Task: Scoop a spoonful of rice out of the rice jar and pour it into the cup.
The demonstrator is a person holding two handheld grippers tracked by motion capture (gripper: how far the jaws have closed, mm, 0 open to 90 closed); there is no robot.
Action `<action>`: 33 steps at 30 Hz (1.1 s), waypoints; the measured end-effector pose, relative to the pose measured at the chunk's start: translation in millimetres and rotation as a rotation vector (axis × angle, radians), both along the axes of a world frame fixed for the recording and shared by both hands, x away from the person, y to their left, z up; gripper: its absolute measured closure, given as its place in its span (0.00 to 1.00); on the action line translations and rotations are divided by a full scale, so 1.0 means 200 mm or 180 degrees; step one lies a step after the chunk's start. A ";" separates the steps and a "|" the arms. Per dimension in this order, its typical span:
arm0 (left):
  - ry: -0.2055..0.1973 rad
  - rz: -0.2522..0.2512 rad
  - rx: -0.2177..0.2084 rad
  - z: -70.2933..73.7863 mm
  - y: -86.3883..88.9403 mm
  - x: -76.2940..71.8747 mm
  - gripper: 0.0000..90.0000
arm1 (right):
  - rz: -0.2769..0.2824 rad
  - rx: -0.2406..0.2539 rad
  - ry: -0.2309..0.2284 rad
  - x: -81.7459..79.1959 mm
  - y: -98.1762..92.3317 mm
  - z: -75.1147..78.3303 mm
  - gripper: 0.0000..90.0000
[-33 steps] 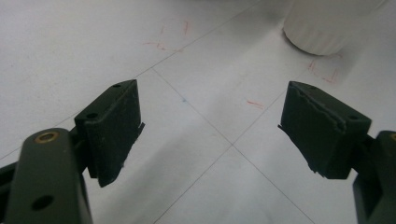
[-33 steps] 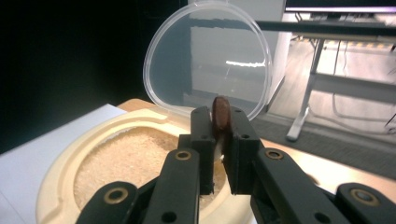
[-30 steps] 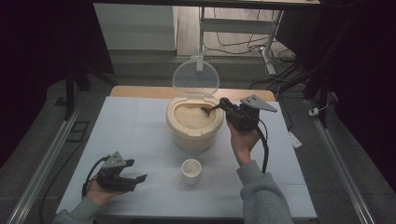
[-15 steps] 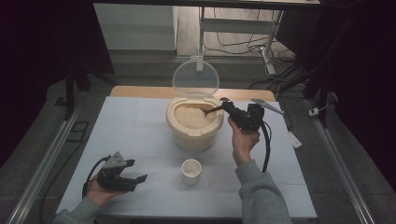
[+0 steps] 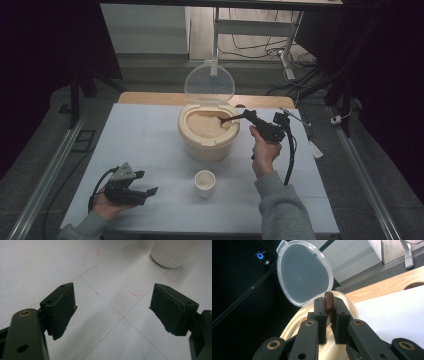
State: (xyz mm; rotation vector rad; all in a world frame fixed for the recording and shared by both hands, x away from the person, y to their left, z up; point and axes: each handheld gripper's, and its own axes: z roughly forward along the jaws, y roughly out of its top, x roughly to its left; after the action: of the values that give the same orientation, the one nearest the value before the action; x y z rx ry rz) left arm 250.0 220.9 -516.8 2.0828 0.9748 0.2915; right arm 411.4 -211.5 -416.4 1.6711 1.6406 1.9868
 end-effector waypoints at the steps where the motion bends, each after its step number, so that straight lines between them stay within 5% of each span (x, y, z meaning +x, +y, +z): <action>1: -0.0001 0.0000 0.0002 0.00 0.00 0.00 0.22 | 0.0001 0.0011 0.0011 0.00 0.00 0.00 0.92; 33: -0.0019 -0.0041 0.0062 0.00 -0.01 0.00 0.23 | 0.0107 0.0649 0.0366 0.01 -0.07 0.00 0.92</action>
State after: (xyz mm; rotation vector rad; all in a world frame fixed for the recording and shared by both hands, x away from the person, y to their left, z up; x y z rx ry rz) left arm 250.0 219.2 -517.2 2.1039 0.9583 0.3014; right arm 413.8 -225.2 -416.0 1.8702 1.5557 2.1780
